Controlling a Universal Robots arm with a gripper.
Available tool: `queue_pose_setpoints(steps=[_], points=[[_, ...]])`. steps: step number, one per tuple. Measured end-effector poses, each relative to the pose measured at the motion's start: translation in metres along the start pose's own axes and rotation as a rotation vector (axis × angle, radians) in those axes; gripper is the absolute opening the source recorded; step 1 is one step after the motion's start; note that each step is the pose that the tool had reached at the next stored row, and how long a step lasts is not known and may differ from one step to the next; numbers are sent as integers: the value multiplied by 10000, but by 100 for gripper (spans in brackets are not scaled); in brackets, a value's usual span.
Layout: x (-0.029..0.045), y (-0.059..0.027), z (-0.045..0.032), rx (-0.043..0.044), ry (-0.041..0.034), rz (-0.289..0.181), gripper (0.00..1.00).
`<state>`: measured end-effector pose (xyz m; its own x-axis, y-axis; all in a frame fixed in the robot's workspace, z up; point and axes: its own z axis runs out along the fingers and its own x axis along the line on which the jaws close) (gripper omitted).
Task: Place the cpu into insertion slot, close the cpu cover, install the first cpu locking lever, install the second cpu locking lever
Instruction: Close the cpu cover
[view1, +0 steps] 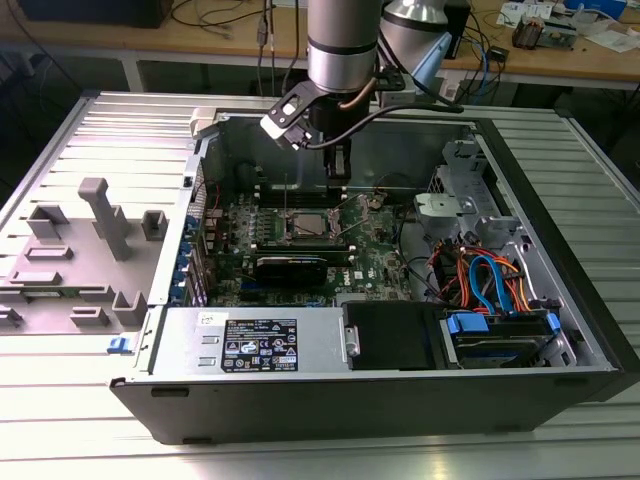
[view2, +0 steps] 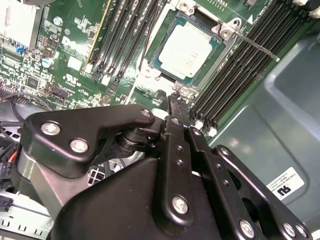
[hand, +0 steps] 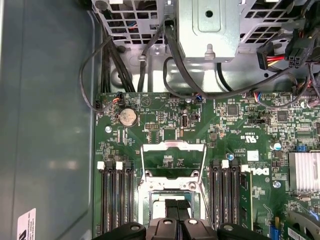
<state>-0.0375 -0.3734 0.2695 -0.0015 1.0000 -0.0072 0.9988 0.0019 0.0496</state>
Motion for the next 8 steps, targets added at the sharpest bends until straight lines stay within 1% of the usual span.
queue_pose_setpoints(steps=[8], points=[[0,55,3,0,0,0,11]])
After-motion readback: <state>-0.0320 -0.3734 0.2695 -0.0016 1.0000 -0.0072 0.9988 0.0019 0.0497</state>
